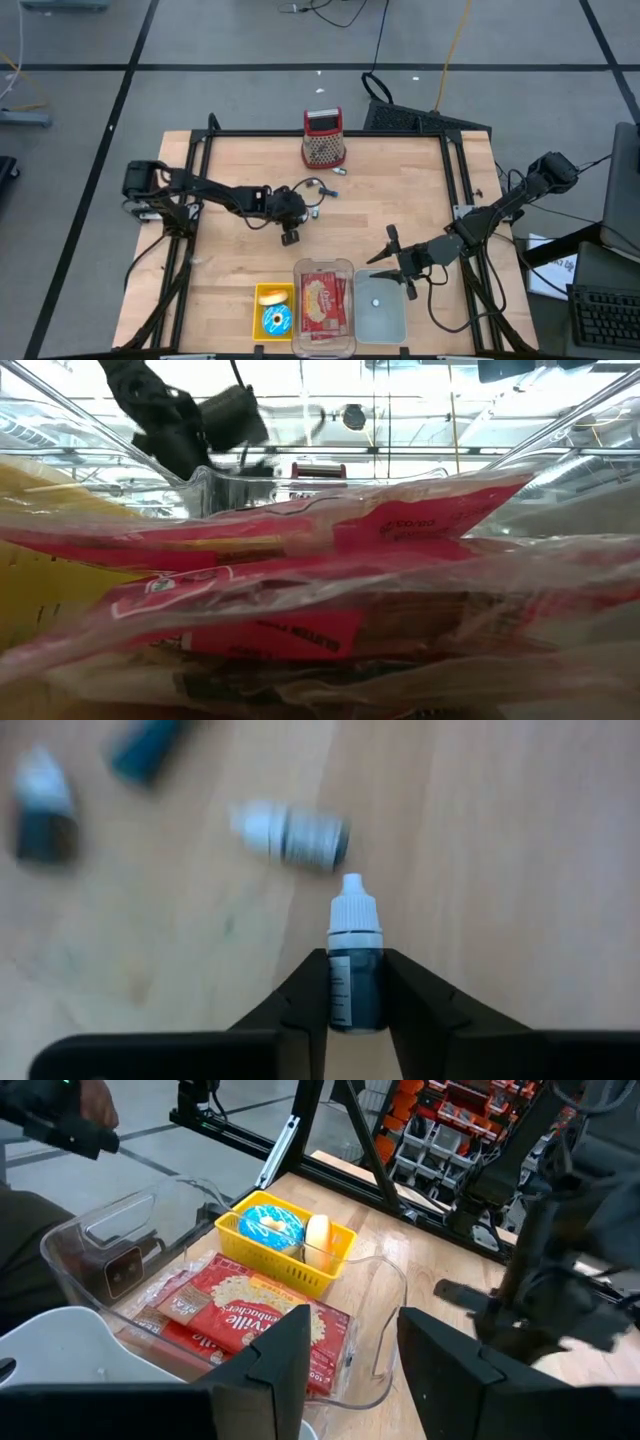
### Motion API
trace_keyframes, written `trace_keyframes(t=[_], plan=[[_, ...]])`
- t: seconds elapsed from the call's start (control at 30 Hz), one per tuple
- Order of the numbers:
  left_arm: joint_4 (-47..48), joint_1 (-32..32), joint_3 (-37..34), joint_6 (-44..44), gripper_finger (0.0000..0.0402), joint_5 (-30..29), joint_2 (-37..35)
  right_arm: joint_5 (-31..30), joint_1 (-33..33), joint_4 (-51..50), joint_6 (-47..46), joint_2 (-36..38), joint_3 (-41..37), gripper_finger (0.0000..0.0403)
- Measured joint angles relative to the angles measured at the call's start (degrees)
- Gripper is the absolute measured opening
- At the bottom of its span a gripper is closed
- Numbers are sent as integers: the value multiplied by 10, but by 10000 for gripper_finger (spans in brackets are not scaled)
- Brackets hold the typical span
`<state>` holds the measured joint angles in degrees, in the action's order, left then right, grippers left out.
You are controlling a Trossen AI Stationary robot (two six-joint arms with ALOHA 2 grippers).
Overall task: Pick & Place Food Item
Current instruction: Put the bottom black food coloring bottle into the gray bin
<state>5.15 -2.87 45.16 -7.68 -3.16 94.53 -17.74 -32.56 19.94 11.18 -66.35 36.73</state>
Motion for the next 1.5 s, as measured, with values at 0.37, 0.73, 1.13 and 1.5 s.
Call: trace_keyframes(t=[0.37, 0.73, 1.13, 1.5], plan=[[-92, 63, 2, -45, 80, 1, -126, -1, 0, 16, 4, -10, 0, 139], [-298, 168, 3, -105, 79, 4, -96, -5, 34, 104, 143, -106, 0, 139], [-305, 203, 3, -182, 79, 6, -74, -61, 52, 406, 340, -245, 0, 139], [-325, 203, 3, -216, 79, 2, -74, -47, 65, 453, 320, -290, 18, 195]])
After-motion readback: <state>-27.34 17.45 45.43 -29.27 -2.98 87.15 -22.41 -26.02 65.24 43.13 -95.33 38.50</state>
